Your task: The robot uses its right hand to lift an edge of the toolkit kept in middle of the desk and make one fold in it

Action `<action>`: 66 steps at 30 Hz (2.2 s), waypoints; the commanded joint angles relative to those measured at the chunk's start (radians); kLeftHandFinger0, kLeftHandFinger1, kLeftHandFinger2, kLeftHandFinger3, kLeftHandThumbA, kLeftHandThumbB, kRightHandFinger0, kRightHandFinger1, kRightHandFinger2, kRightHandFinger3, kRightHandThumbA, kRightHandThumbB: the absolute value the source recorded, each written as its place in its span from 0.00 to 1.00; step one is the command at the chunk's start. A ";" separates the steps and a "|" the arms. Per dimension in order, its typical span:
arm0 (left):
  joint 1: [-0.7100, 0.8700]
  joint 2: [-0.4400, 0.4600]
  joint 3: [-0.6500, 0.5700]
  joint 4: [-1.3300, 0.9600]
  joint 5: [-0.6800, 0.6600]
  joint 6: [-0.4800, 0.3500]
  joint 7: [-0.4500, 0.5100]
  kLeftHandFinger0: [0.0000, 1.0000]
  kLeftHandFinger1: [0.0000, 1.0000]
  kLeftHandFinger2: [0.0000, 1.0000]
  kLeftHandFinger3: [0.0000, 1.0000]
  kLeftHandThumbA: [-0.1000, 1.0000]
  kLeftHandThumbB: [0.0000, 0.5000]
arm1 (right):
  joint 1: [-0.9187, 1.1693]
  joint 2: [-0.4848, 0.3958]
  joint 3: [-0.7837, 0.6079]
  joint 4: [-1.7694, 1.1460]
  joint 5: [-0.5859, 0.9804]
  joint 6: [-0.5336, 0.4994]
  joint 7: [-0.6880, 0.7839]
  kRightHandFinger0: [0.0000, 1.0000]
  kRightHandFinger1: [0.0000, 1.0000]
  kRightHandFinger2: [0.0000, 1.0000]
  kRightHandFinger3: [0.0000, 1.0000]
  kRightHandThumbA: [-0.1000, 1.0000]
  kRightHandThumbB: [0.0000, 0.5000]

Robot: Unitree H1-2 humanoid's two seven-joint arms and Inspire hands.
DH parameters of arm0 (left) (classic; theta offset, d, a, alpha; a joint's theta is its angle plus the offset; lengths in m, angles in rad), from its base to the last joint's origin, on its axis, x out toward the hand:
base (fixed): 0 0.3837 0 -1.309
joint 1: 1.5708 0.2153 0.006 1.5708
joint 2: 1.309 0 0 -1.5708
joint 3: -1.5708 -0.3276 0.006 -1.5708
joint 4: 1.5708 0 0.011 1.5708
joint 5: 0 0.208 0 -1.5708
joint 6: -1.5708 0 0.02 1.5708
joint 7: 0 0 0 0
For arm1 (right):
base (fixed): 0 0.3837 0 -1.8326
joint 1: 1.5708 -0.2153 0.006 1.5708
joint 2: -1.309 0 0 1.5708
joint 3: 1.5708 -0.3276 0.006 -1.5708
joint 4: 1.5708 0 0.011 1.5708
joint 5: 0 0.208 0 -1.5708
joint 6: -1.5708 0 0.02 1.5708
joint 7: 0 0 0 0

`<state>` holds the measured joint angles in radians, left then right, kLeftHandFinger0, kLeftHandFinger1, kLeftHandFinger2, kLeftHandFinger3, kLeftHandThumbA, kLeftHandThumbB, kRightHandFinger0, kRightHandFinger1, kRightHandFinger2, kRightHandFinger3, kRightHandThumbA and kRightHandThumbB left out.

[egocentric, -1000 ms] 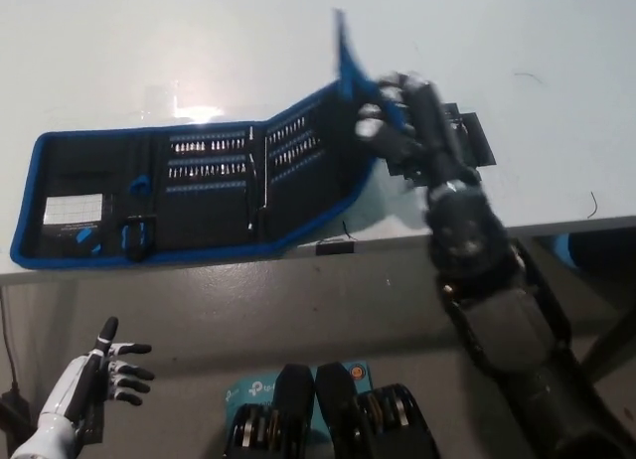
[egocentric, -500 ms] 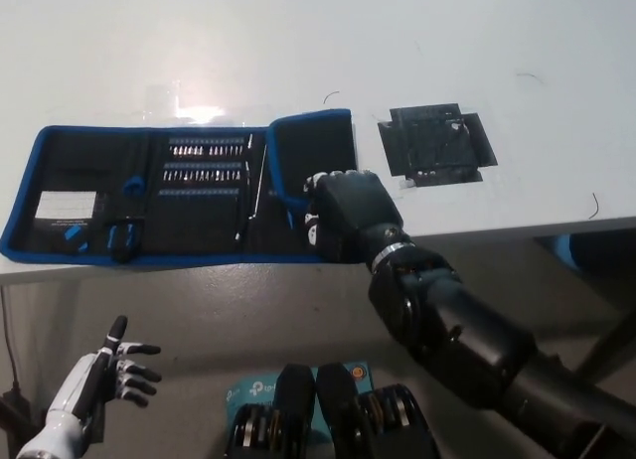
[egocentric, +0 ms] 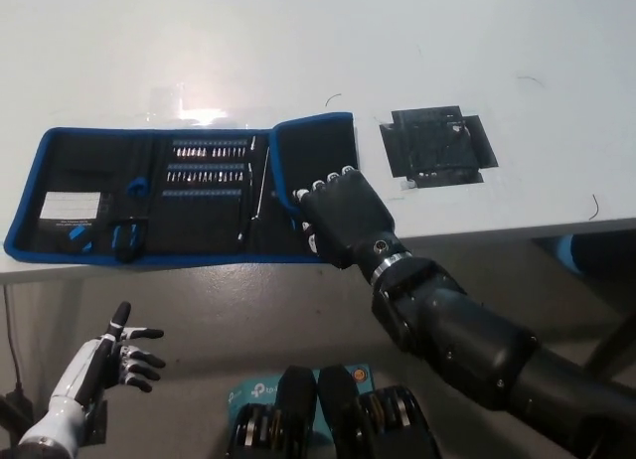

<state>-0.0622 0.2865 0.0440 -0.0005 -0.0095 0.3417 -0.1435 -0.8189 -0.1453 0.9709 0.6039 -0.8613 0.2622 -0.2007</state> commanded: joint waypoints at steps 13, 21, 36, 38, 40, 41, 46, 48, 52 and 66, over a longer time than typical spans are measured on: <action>0.011 0.017 0.008 -0.012 -0.001 -0.016 -0.007 0.41 0.40 0.37 0.61 1.00 1.00 | 0.134 0.035 -0.202 -0.248 0.176 0.137 0.390 1.00 1.00 1.00 1.00 0.54 0.92; 0.010 0.016 0.011 -0.003 0.000 -0.027 -0.005 0.41 0.40 0.35 0.60 1.00 1.00 | 0.155 0.058 -0.266 -0.362 0.170 0.143 0.399 1.00 1.00 1.00 1.00 0.46 0.75; 0.042 0.008 0.014 -0.006 0.003 -0.027 0.004 0.41 0.41 0.33 0.58 1.00 1.00 | 0.157 0.039 -0.394 -0.658 0.226 0.199 0.546 1.00 1.00 1.00 1.00 0.38 0.70; 0.044 0.008 0.015 0.000 0.001 -0.023 0.003 0.43 0.43 0.35 0.59 1.00 1.00 | 0.155 0.029 -0.443 -0.728 0.232 0.208 0.597 1.00 1.00 1.00 1.00 0.39 0.72; 0.043 0.012 0.016 0.002 -0.001 -0.021 -0.001 0.44 0.44 0.36 0.61 1.00 1.00 | 0.158 0.031 -0.522 -0.794 0.242 0.208 0.651 1.00 1.00 1.00 1.00 0.39 0.74; 0.040 0.013 0.016 0.008 0.002 -0.024 0.001 0.44 0.43 0.35 0.61 1.00 1.00 | 0.160 0.025 -0.559 -0.827 0.254 0.208 0.678 1.00 1.00 1.00 1.00 0.40 0.73; 0.051 0.006 0.018 -0.001 0.002 -0.015 0.006 0.42 0.42 0.35 0.60 1.00 0.99 | 0.204 -0.004 -0.767 -0.972 0.329 0.208 0.758 1.00 1.00 1.00 1.00 0.37 0.66; 0.059 0.004 0.017 -0.003 0.001 -0.013 0.005 0.44 0.43 0.37 0.61 1.00 0.99 | 0.225 -0.006 -0.824 -1.005 0.368 0.208 0.776 1.00 1.00 1.00 1.00 0.37 0.66; 0.062 0.007 0.014 -0.003 0.007 -0.004 0.005 0.50 0.48 0.39 0.63 1.00 1.00 | 0.278 0.026 -1.069 -1.060 0.534 0.208 0.787 1.00 1.00 1.00 1.00 0.26 0.64; 0.064 -0.004 0.016 -0.008 0.006 -0.004 0.010 0.44 0.41 0.35 0.59 1.00 0.97 | 0.730 0.078 -1.403 -0.686 0.773 -0.255 0.497 1.00 1.00 1.00 1.00 0.46 0.15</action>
<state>-0.0001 0.2755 0.0514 0.0095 -0.0088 0.3426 -0.1434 -0.1663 -0.0959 -0.3333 -0.2476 -0.2690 0.3575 0.4673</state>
